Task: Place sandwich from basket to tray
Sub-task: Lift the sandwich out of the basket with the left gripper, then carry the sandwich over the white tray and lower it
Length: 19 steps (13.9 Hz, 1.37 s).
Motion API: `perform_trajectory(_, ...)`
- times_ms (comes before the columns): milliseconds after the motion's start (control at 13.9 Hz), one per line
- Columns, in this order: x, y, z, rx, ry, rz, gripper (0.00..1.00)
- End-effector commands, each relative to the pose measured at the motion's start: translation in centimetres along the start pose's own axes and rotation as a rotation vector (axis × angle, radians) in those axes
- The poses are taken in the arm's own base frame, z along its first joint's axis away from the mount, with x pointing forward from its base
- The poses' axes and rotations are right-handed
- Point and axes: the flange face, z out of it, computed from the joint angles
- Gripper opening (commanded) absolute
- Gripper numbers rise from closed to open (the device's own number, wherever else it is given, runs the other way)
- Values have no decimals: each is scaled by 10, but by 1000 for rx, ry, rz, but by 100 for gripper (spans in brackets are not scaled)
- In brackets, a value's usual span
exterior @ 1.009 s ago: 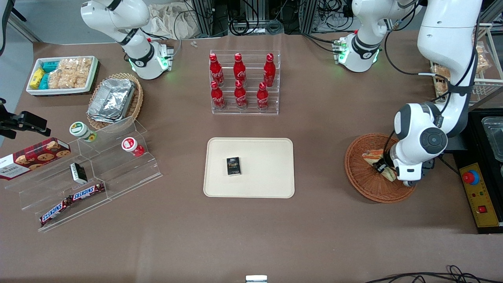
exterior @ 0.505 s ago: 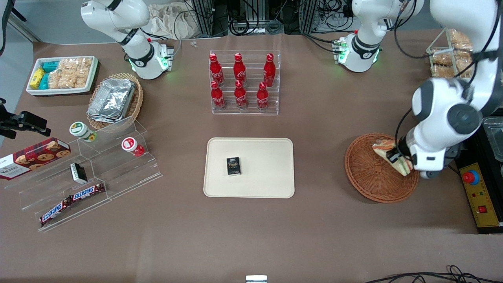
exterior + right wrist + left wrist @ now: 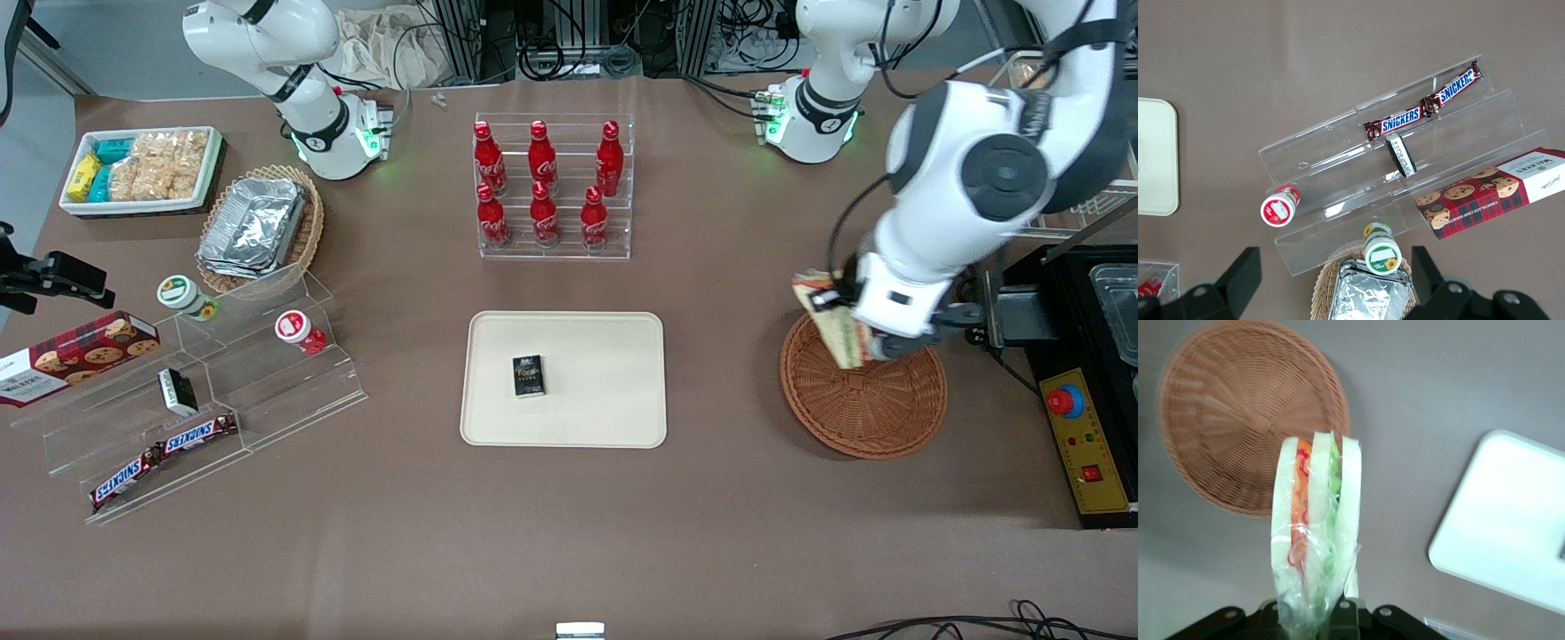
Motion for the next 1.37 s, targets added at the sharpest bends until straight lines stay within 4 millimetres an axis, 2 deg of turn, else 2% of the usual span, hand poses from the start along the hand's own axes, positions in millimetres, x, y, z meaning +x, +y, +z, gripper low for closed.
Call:
perform_trajectory(0,-15,53,20,-34,-17,126,0)
perform_trajectory(144,-37,95,39,-64,-17,208,0)
perform_trajectory(432,-60,153,80,-139,1,297,0)
perform_trajectory(577,-57,167,108,-168,0,315,0)
perform_trajectory(793,-60,189,162,-150,26,372,0)
perform_trajectory(1009,-56,197,202,-176,18,364,0)
perform_trajectory(1297,-48,200,229,-139,51,387,0)
